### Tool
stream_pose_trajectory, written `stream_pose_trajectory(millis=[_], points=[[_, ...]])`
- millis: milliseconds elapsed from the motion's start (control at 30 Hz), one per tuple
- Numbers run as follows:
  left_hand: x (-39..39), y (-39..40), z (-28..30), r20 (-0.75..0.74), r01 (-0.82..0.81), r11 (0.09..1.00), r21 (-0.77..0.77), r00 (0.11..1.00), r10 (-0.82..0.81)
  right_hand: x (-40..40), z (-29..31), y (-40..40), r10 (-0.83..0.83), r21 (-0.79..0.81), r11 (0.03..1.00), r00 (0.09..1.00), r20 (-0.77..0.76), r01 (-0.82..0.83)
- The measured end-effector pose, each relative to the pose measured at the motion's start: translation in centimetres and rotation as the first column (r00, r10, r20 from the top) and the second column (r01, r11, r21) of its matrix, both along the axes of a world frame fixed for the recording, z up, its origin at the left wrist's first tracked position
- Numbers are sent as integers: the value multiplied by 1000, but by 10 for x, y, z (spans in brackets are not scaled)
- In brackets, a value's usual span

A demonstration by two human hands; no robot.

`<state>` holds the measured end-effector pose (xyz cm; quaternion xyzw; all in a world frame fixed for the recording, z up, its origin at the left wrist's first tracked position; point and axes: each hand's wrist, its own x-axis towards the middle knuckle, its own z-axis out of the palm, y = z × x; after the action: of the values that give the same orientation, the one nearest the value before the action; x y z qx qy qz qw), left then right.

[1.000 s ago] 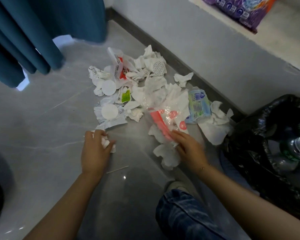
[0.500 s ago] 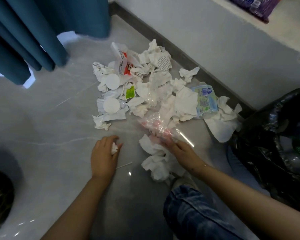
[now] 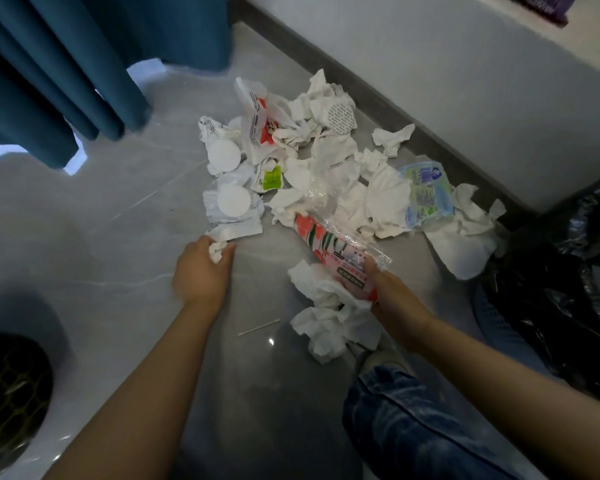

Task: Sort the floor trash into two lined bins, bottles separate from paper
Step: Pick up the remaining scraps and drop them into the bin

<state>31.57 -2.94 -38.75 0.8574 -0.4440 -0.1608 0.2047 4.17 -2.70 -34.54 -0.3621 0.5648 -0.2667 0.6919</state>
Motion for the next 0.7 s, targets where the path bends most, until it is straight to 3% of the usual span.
stream_pose_trajectory(millis=[133,233,367,533,633,700], points=[[-1,19,2,-122,6,993,-115,992,-20,0,0,-1,-5,8,1000,1000,-16,5],[-5,43,10,-276,-94,966,-240,961,25,0,1,-1,3,10,1000,999,-38,-3],[-19,66,27,-436,-187,942,-280,899,49,3,5,0,29,-14,999,997,-77,-30],[-37,89,44,-375,105,988,-110,917,-139,1,7,1,11,-26,1000,996,-85,-13],[-41,98,28,-213,320,947,18,927,-309,-1,7,1,8,-2,1000,987,-159,-9],[-44,100,20,-153,357,928,107,928,-339,-2,6,0,6,12,1000,982,-190,-4]])
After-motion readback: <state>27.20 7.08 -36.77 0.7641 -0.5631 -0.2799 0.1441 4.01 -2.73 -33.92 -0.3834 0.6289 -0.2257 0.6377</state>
